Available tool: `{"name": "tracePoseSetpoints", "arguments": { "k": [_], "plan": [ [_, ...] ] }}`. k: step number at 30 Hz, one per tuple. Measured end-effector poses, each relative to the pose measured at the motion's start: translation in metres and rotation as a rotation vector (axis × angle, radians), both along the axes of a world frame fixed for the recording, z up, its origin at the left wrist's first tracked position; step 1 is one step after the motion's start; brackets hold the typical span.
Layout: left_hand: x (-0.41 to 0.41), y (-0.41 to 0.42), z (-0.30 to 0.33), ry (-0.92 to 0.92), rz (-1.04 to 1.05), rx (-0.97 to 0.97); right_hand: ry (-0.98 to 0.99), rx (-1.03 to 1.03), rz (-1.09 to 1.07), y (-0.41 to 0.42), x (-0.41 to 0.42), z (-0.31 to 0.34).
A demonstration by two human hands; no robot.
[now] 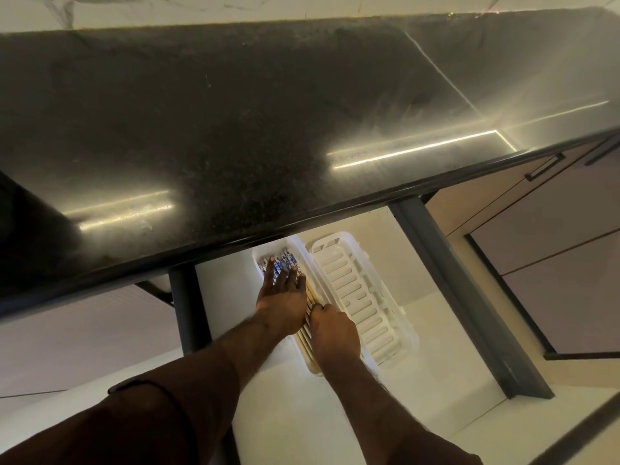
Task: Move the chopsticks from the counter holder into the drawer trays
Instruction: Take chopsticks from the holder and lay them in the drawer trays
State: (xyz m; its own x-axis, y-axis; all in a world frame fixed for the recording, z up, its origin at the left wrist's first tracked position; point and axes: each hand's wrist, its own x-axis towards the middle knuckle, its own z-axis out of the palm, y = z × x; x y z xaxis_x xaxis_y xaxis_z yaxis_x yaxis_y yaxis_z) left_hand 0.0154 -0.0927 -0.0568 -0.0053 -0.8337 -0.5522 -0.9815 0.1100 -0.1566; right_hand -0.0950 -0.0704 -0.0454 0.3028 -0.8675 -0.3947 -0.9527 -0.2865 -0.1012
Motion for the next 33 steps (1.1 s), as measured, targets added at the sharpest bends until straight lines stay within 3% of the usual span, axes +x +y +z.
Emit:
{"name": "tracePoseSetpoints", "arguments": {
  "k": [8,17,26,33],
  "plan": [
    [-0.003,0.01,0.027,0.182,0.041,-0.083,-0.102,-0.06,-0.083,0.011,-0.016,0.037],
    [-0.003,0.048,0.155,0.591,0.277,-0.394,-0.261,-0.209,-0.164,0.022,-0.025,0.15],
    [0.051,0.11,0.301,0.666,0.262,-0.935,-0.52,-0.603,0.049,0.059,0.032,0.306],
    [0.15,0.154,0.343,0.719,0.396,-1.181,-0.717,-0.702,0.208,0.084,0.135,0.353]
  ]
}}
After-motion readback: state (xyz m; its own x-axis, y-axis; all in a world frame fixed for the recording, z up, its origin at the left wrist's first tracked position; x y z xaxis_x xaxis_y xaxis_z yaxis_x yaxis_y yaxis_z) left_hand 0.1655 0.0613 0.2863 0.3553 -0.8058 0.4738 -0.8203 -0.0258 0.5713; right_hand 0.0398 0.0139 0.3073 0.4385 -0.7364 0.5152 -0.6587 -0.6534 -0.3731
